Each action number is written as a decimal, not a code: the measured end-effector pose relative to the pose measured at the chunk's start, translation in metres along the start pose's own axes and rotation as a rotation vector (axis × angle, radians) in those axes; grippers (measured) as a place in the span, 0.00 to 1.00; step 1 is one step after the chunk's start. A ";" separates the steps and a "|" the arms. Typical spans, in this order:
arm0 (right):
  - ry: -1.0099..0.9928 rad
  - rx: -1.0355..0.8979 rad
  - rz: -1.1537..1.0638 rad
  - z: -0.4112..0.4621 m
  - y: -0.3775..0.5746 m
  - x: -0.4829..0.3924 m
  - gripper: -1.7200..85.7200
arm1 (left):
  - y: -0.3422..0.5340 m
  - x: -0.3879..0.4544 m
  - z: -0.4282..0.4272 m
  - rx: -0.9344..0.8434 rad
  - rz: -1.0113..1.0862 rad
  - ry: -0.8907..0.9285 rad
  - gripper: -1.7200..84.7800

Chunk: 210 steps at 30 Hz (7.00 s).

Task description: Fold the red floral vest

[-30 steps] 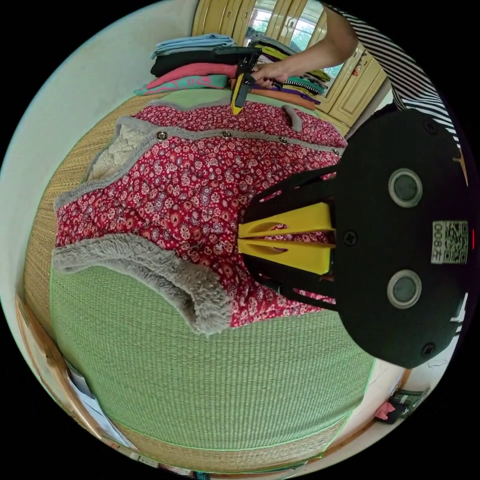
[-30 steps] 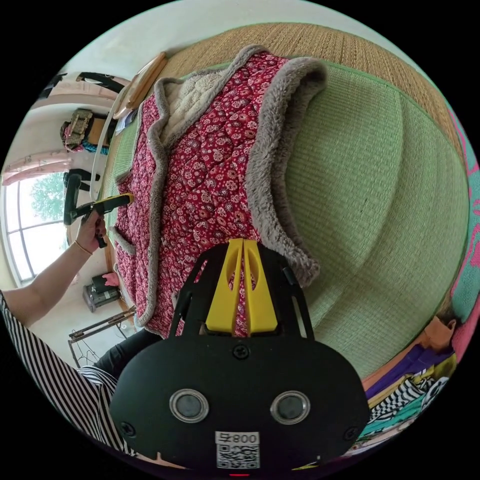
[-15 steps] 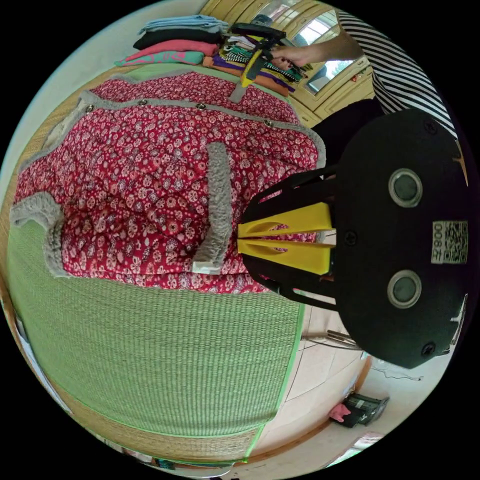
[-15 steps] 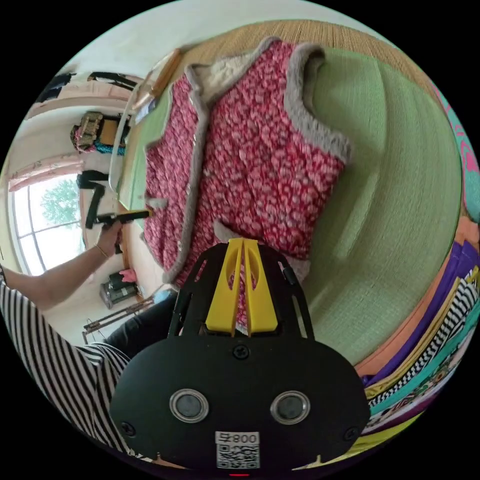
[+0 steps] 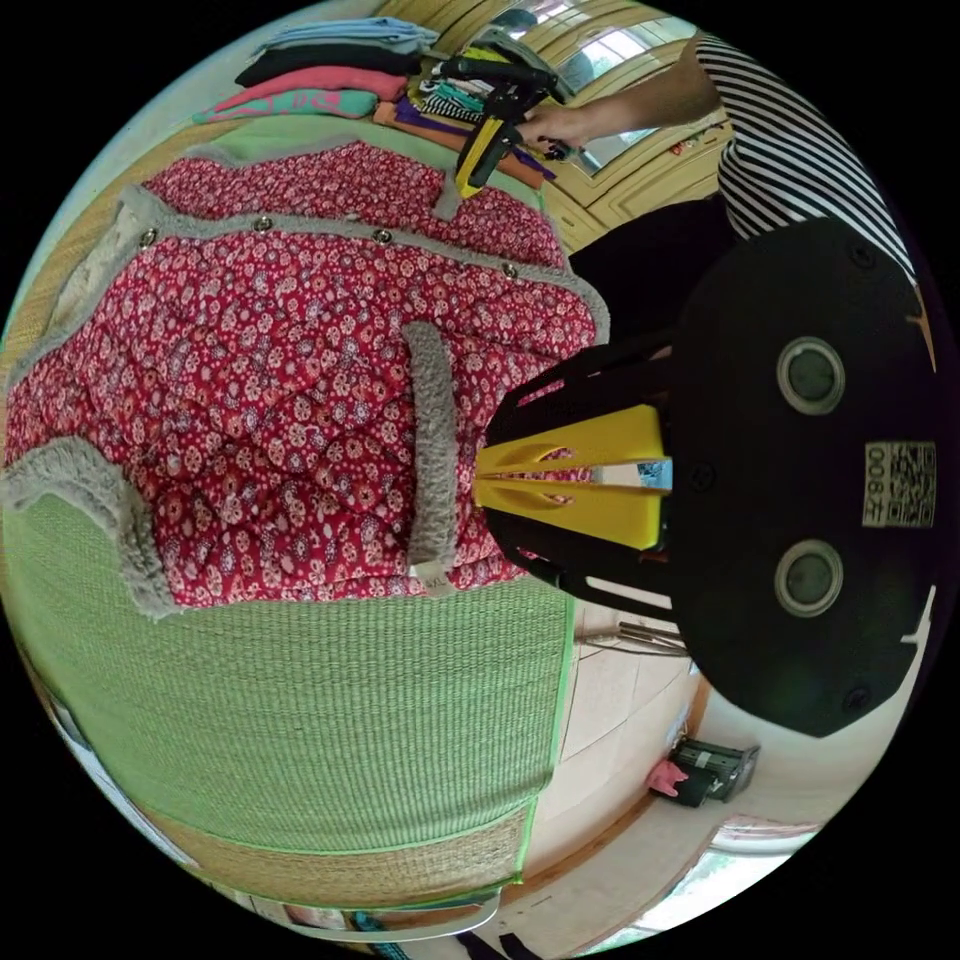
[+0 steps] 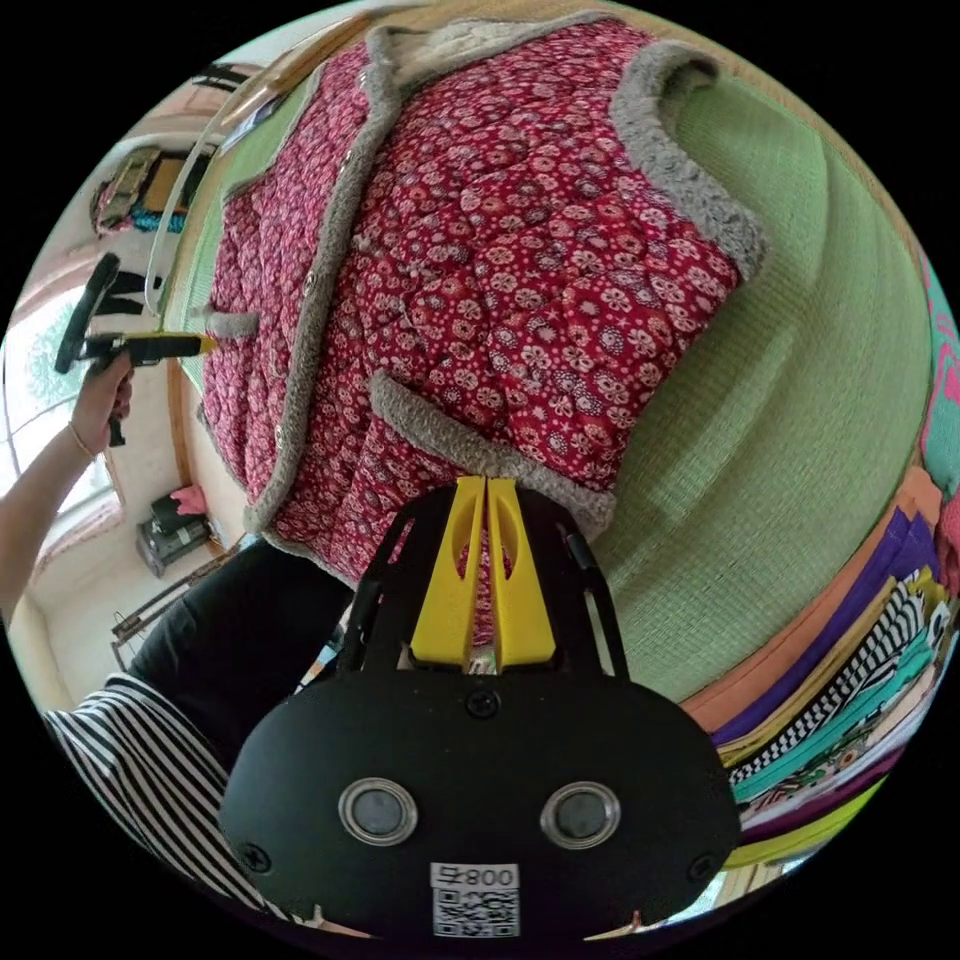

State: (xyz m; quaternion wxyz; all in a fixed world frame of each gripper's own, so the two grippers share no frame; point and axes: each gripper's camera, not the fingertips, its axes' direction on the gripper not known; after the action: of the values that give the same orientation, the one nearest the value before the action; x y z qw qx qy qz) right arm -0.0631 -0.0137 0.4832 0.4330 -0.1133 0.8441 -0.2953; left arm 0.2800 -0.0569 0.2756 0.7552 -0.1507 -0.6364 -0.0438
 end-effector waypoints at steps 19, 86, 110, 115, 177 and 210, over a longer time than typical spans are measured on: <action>-0.176 0.052 -0.045 -0.033 0.011 -0.032 0.02 | -0.026 0.051 -0.064 0.099 0.215 0.255 0.03; 0.061 0.246 -0.404 -0.112 0.121 -0.149 0.05 | 0.213 0.156 -0.104 0.192 0.581 -0.181 0.06; -0.026 -0.165 -0.275 0.136 0.122 -0.078 0.05 | 0.204 0.092 0.150 -0.154 0.309 -0.145 0.08; -0.039 -0.200 -0.251 0.181 0.112 -0.059 0.05 | 0.203 0.079 0.178 -0.162 0.307 -0.161 0.08; -0.525 0.121 0.073 0.193 0.163 0.106 0.02 | 0.154 -0.019 0.271 -0.139 0.118 0.241 0.02; -0.056 0.130 -0.192 0.164 -0.041 -0.005 0.02 | 0.048 0.002 0.180 0.247 0.164 0.172 0.02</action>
State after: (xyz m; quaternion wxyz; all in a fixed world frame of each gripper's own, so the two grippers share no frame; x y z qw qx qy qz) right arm 0.0682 -0.1099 0.4378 0.4325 -0.1734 0.7960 -0.3863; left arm 0.1224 0.0400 0.2950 0.8207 -0.1038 -0.5555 0.0838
